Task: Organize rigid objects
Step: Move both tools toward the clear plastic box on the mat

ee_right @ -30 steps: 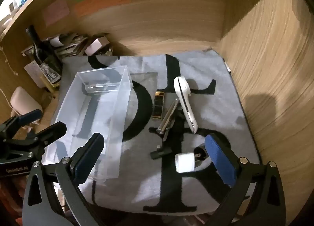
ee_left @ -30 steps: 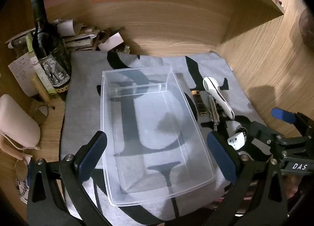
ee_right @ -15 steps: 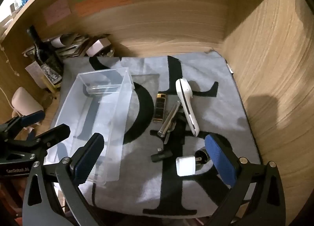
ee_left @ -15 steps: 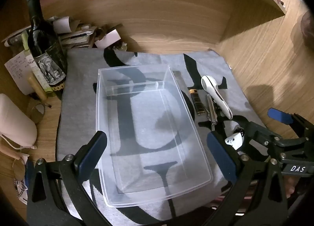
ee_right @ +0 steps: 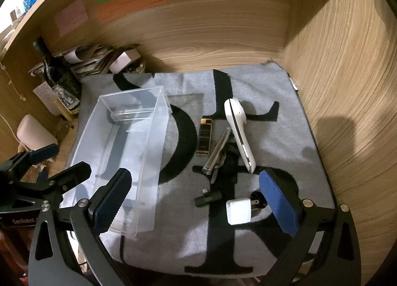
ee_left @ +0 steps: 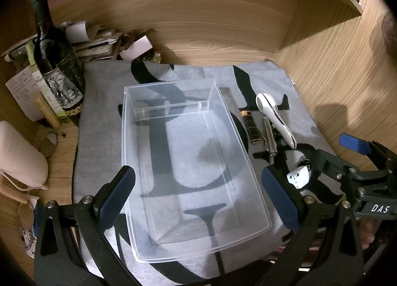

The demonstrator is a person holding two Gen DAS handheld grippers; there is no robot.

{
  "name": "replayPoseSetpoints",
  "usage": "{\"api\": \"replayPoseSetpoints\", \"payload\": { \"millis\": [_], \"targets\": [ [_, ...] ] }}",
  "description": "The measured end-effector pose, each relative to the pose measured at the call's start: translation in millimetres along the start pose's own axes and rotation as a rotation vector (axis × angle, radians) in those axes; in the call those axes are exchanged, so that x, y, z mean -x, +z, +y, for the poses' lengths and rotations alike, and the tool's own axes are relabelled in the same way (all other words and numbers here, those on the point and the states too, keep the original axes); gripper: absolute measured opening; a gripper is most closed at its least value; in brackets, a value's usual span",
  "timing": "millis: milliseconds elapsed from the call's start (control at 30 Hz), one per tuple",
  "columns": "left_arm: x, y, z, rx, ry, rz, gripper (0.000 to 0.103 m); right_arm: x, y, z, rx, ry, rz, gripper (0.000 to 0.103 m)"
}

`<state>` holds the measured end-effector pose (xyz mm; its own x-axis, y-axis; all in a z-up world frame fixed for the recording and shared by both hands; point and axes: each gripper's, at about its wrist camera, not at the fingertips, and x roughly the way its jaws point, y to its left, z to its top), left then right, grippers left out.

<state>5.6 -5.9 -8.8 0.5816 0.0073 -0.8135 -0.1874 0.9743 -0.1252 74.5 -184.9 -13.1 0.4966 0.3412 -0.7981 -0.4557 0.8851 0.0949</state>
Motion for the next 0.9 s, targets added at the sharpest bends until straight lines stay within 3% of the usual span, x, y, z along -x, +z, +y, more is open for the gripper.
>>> {"api": "replayPoseSetpoints", "payload": {
  "millis": [900],
  "targets": [
    [-0.3,6.0,-1.0,-0.001,0.003,0.005,0.103,0.4,5.5,-2.3,-0.008,0.002,-0.008,0.103]
  ]
}}
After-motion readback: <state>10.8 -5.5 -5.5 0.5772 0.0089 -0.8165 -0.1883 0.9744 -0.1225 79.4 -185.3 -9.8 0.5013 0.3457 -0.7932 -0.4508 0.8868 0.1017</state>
